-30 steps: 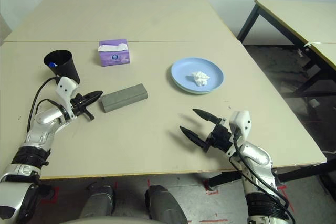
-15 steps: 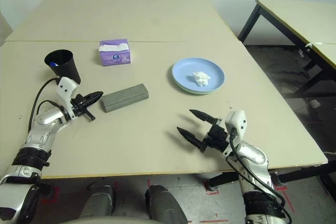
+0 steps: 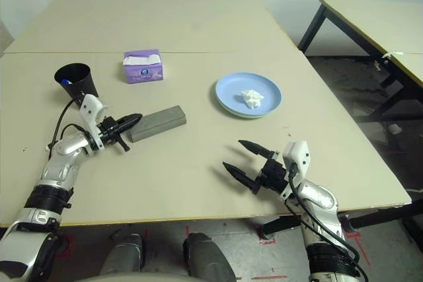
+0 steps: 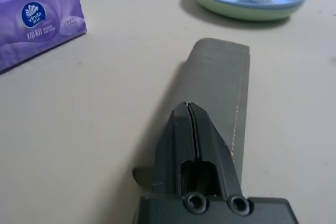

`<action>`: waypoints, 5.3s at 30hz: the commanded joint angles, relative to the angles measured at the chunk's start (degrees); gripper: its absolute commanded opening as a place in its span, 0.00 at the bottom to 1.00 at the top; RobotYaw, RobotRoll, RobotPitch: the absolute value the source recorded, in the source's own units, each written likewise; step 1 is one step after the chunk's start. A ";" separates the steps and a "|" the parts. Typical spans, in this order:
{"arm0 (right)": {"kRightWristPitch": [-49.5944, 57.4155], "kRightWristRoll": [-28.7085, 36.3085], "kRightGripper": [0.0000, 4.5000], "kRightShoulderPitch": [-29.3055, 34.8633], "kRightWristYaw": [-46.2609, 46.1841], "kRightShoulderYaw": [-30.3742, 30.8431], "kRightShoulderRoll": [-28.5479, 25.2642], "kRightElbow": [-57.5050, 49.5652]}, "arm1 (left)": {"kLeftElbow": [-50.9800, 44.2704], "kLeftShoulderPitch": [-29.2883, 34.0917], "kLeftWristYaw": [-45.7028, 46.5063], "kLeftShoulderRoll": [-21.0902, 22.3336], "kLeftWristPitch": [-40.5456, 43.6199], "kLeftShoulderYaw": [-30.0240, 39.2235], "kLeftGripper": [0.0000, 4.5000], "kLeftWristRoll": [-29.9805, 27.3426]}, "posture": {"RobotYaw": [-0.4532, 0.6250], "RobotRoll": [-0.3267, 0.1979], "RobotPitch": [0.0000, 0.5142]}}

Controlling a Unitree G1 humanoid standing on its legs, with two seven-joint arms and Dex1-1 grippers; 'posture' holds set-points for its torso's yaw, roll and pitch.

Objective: Organize and tidy the items on the table.

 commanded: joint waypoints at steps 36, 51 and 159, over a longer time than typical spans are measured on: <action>-6.79 -0.49 1.00 -4.85 19.75 11.34 1.03 0.87 | -29.00 19.40 -18.77 41.76 24.77 11.08 0.99 -8.64 | 0.40 0.62 0.23; -9.97 -2.95 1.00 -5.18 19.94 15.89 2.05 0.87 | -23.96 -6.26 -33.09 47.18 41.44 -13.71 0.99 3.09 | 0.34 0.62 0.26; -7.90 -4.69 1.00 -8.98 11.05 19.53 1.78 -0.58 | -31.67 0.21 4.38 21.95 47.81 30.80 0.06 -23.57 | 0.43 0.62 0.18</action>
